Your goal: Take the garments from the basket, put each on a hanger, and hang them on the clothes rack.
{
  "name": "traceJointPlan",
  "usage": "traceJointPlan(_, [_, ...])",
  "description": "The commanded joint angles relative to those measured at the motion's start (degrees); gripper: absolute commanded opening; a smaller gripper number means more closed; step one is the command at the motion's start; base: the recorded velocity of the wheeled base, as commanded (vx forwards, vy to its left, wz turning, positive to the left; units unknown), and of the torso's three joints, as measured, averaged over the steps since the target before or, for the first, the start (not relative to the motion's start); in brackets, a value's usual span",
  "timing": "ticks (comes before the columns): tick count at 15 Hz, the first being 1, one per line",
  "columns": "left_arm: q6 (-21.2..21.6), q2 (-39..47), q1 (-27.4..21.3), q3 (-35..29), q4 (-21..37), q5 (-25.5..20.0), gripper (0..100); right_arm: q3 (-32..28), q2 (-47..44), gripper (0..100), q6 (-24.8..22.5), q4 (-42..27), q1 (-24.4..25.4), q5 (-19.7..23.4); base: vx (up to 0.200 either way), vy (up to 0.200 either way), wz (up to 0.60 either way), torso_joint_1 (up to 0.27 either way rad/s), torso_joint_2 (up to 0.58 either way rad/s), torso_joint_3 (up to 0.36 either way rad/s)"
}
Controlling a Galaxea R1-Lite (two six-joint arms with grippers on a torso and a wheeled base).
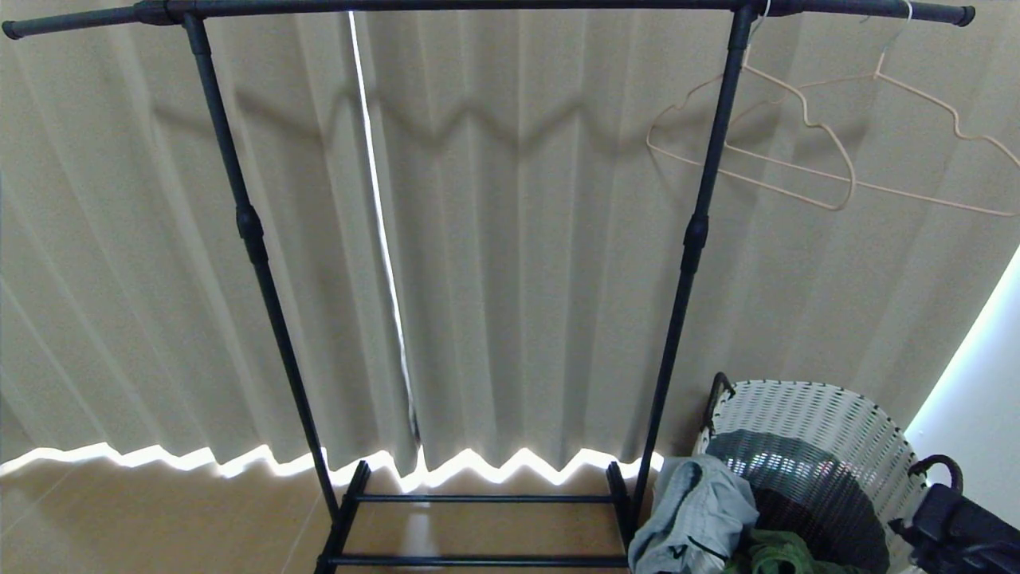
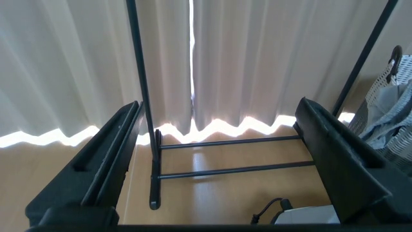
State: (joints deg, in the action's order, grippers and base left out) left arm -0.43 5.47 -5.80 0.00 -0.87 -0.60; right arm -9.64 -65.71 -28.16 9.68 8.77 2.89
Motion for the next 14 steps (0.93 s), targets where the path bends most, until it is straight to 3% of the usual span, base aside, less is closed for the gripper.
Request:
traceJointPlan(1, [-0.01, -0.02, 0.0, 0.0, -0.01, -0.02, 100, -0.55, -17.35, 100, -1.11, 4.47, 2.84, -2.89, 0.0, 0.0, 0.0, 0.0, 0.0, 0.0])
traceJointPlan(3, [-0.01, -0.02, 0.0, 0.0, -0.01, -0.02, 100, -0.73, -22.53, 100, -1.2, 7.64, 3.54, -3.94, 0.0, 0.0, 0.0, 0.0, 0.0, 0.0])
traceJointPlan(5, [-0.01, -0.02, 0.0, 0.0, -0.01, -0.02, 100, -0.38, -29.74, 100, -1.55, 16.34, 3.63, -5.17, 0.0, 0.0, 0.0, 0.0, 0.0, 0.0])
traceJointPlan(8, [-0.01, -0.02, 0.0, 0.0, -0.01, -0.02, 100, -0.73, -35.72, 100, -1.99, 22.22, 3.63, -11.5, 0.0, 0.0, 0.0, 0.0, 0.0, 0.0])
traceJointPlan(14, [-0.01, -0.02, 0.0, 0.0, -0.01, 0.07, 100, -3.45, -40.73, 100, -2.69, 26.88, 3.01, -14.49, 0.0, 0.0, 0.0, 0.0, 0.0, 0.0])
